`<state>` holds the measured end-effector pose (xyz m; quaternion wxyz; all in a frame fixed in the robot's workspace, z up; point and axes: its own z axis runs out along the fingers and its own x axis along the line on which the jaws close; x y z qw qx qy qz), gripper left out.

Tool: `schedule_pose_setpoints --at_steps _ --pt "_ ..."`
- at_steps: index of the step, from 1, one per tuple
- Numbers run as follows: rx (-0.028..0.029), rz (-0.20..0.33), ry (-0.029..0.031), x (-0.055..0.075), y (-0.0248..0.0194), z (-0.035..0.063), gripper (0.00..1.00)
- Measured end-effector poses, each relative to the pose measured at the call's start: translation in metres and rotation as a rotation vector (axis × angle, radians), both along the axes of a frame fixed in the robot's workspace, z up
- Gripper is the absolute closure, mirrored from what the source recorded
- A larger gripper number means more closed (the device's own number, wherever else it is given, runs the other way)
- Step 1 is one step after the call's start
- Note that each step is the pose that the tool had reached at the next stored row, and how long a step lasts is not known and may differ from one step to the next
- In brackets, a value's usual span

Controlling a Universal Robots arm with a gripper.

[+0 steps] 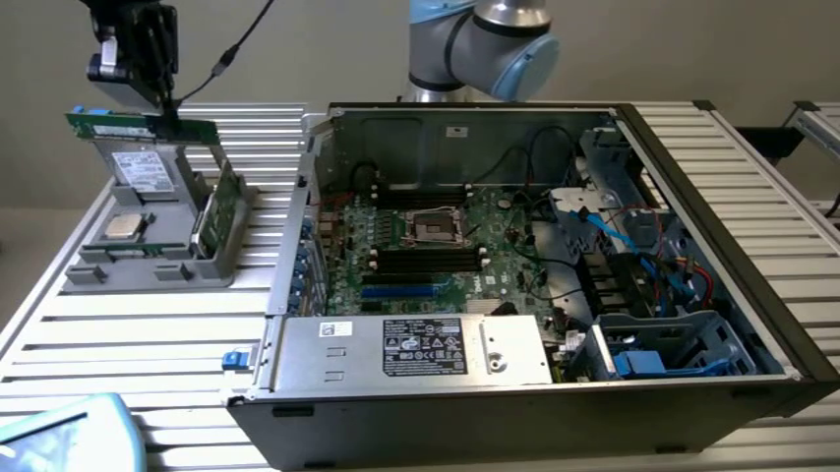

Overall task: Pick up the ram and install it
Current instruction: 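Pick up the ram and move it above insertion slot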

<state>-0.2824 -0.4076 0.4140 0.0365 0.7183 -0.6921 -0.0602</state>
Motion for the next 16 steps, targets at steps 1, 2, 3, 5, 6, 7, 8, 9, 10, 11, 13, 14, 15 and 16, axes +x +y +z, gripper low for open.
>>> schedule_pose_setpoints --at_steps 1,2,3,5,6,7,8,9,10,11,13,14,15,16 --pt "0.0002 0.0 -0.0002 0.004 0.0 0.0019 0.87" --pt "0.0001 0.0 -0.0001 0.008 0.0 0.004 0.87" --pt "0.0002 0.0 -0.0003 0.011 0.0 0.0058 0.87" --pt "0.0001 0.0 -0.0001 0.019 0.0 0.0094 0.87" --pt "0.0002 0.0 -0.0001 0.022 0.0001 0.0108 0.87" --pt "0.0002 0.0 -0.0003 0.026 0.0 0.012 0.87" --pt "0.0002 0.0 -0.0003 0.029 0.0 0.013 0.87" --pt "0.0002 0.0 -0.0004 0.032 0.0 0.014 0.87" --pt "0.0002 0.0 -0.0005 0.036 0.0 0.0149 0.87" --pt "0.0002 0.0 -0.0006 0.039 0.0 0.0157 0.87" --pt "0.0001 0.0 -0.0007 0.046 0.0 0.0171 0.87" --pt "0.0002 0.0 -0.0009 0.05 0.0 0.0177 0.87" --pt "0.0002 0.0 -0.001 0.053 0.0 0.0184 0.87" --pt "0.0002 0.0 -0.0014 0.057 0.0 0.0192 0.87"
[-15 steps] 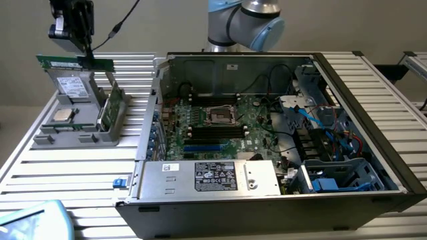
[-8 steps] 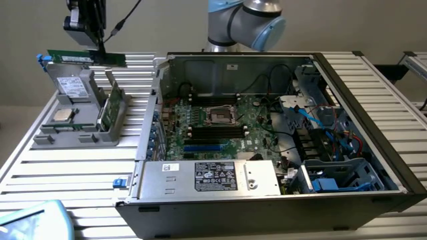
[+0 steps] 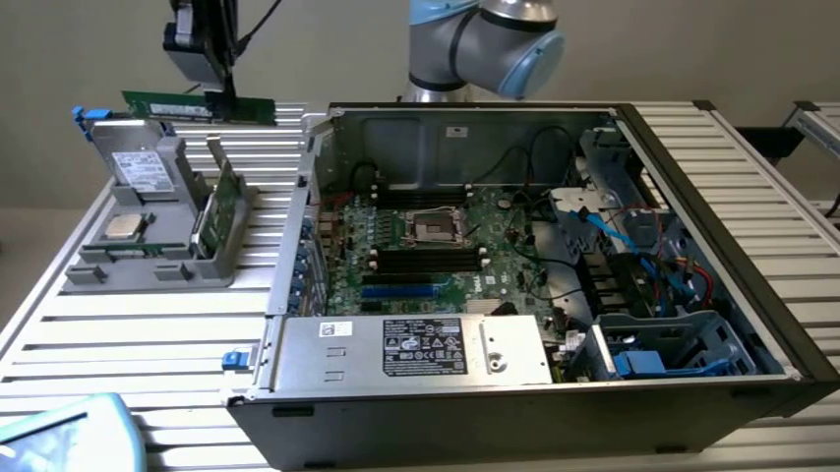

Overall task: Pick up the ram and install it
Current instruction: 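Pick up the ram and move it above insertion slot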

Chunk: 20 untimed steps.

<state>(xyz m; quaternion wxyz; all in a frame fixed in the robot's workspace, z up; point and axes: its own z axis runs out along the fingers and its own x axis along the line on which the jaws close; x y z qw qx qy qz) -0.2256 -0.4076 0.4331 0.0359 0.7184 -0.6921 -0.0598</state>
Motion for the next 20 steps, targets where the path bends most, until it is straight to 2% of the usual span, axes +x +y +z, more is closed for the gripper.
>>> schedule_pose_setpoints --at_steps 5,7,10,12,20 --pt "0.0006 0.0 -0.0065 0.017 0.0 0.0031 0.87" --pt "0.0039 0.0 -0.0102 0.024 0.0 0.0047 0.87" --pt "0.0124 0.0 -0.016 0.035 0.0 0.0067 0.87" --pt "0.0164 0.0 -0.0229 0.041 0.0 0.0072 0.87" --pt "0.0203 0.0 -0.0588 0.068 0.0 0.0076 0.87"
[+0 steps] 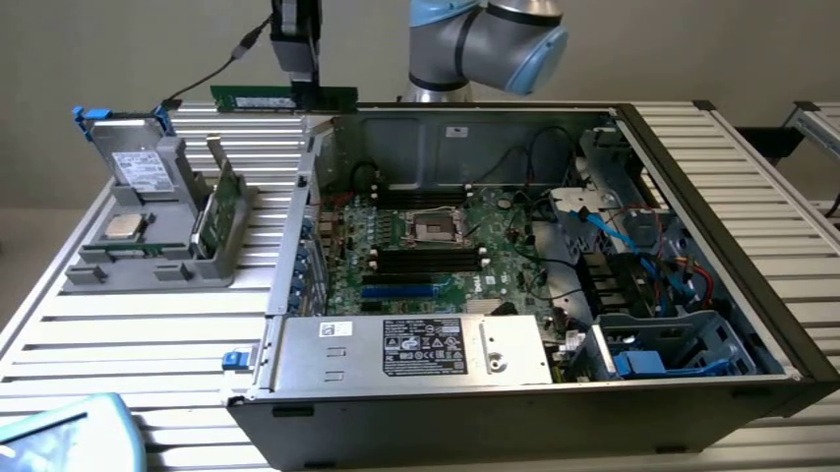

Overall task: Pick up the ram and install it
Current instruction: 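Pick up the ram and move it above insertion slot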

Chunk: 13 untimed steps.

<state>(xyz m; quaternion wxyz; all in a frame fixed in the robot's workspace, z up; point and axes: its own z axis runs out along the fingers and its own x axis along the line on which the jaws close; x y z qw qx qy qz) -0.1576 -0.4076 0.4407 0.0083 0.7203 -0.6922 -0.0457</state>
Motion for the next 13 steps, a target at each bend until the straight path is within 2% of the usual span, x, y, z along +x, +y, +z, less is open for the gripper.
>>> schedule_pose_setpoints --at_steps 3,6,10,13 --pt "0.0014 0.0 -0.0117 0.011 0.0 0.0 0.87" --pt "0.0029 0.0 -0.021 0.022 0.0 0.0 0.87" --pt "0.0051 0.0 -0.0301 0.038 0.0 0.0 0.87" --pt "0.0062 0.0 -0.0348 0.051 0.0 0.0 0.87"
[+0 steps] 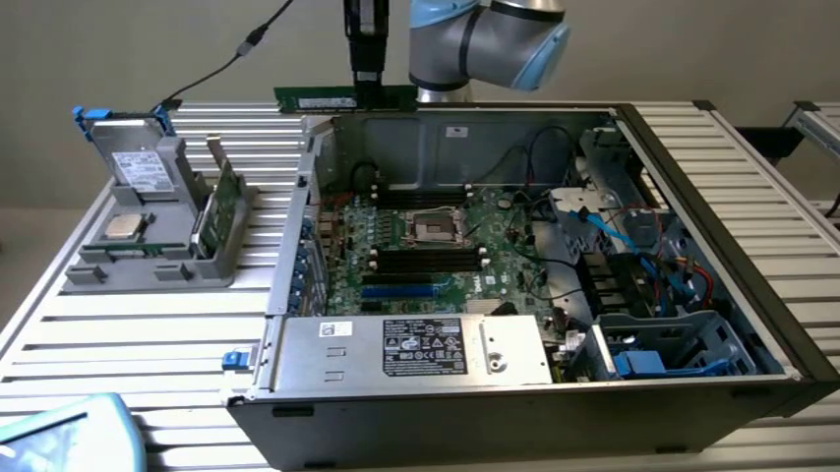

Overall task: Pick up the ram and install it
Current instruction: 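Pick up the ram and move it above insertion slot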

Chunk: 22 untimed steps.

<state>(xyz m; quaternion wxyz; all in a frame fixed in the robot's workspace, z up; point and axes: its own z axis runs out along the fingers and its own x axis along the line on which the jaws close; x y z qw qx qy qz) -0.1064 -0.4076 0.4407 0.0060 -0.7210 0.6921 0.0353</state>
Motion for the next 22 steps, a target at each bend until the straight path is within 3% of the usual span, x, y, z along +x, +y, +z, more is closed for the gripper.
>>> schedule_pose_setpoints --at_steps 6,19,22 --pt "0.0024 0.0 -0.0048 0.027 0.0 0.0001 0.87" --pt "0.0049 0.0 -0.0069 0.086 0.0 0.0003 0.87" --pt "0.0054 0.0 -0.0076 0.093 0.0 0.0001 0.87"
